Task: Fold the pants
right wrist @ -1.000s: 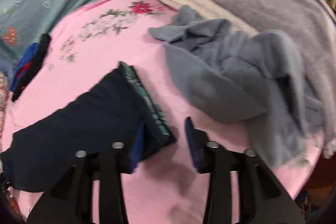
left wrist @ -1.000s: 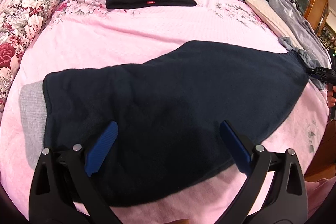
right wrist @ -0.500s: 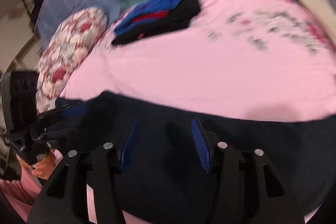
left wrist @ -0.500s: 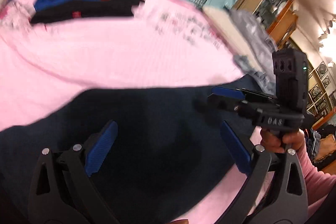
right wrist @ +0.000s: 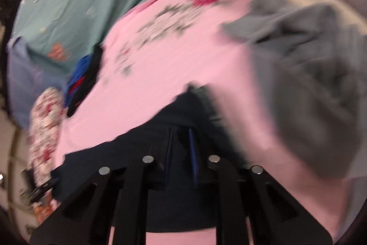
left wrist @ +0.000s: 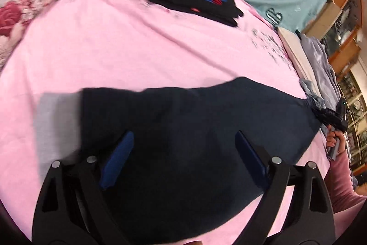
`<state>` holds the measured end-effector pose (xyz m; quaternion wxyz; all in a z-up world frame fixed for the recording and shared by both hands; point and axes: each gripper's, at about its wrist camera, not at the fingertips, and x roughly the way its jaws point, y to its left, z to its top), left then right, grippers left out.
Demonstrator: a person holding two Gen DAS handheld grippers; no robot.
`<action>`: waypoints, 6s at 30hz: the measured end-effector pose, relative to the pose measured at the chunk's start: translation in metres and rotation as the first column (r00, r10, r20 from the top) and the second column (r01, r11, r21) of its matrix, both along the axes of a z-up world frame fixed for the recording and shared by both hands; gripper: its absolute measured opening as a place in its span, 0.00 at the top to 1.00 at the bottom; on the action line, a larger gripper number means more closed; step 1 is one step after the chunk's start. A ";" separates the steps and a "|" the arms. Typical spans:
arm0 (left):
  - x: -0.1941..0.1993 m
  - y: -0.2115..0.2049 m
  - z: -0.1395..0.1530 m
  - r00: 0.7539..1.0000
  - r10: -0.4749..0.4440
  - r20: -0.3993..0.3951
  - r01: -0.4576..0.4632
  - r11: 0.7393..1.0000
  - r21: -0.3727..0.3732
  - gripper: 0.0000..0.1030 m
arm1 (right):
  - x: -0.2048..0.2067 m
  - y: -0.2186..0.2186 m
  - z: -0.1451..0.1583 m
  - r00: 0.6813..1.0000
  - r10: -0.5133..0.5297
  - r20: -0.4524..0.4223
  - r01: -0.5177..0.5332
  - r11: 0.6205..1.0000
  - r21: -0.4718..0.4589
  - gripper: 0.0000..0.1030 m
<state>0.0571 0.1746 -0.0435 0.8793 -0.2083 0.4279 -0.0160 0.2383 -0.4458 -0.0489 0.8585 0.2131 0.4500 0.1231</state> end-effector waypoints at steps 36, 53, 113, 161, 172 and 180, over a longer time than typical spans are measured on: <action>-0.067 -0.048 -0.003 0.990 -0.114 -0.083 0.137 0.916 0.376 0.04 | -0.124 0.149 0.010 0.905 0.425 -0.010 -0.416 0.882 -0.220 0.73; -0.032 0.015 -0.001 0.999 -0.044 -0.026 0.050 0.960 0.276 0.05 | -0.121 0.152 0.000 0.952 0.291 0.092 -0.286 0.956 -0.065 0.63; 0.094 -0.259 -0.015 0.909 -0.414 -0.052 0.416 0.890 0.189 0.02 | -0.013 -0.025 0.024 0.988 -0.091 0.126 0.086 0.995 0.042 0.69; 0.091 -0.245 -0.015 0.914 -0.406 -0.010 0.404 0.908 0.108 0.02 | -0.078 -0.011 -0.015 0.933 -0.322 -0.161 0.350 0.917 0.191 0.62; 0.092 -0.247 -0.016 0.914 -0.406 -0.010 0.405 0.908 0.111 0.02 | -0.082 -0.012 -0.023 0.906 -0.363 -0.217 0.418 0.845 0.333 0.58; 0.091 -0.244 -0.016 0.915 -0.404 -0.002 0.402 0.911 0.092 0.02 | -0.071 -0.006 -0.028 0.912 -0.378 -0.160 0.408 0.873 0.266 0.79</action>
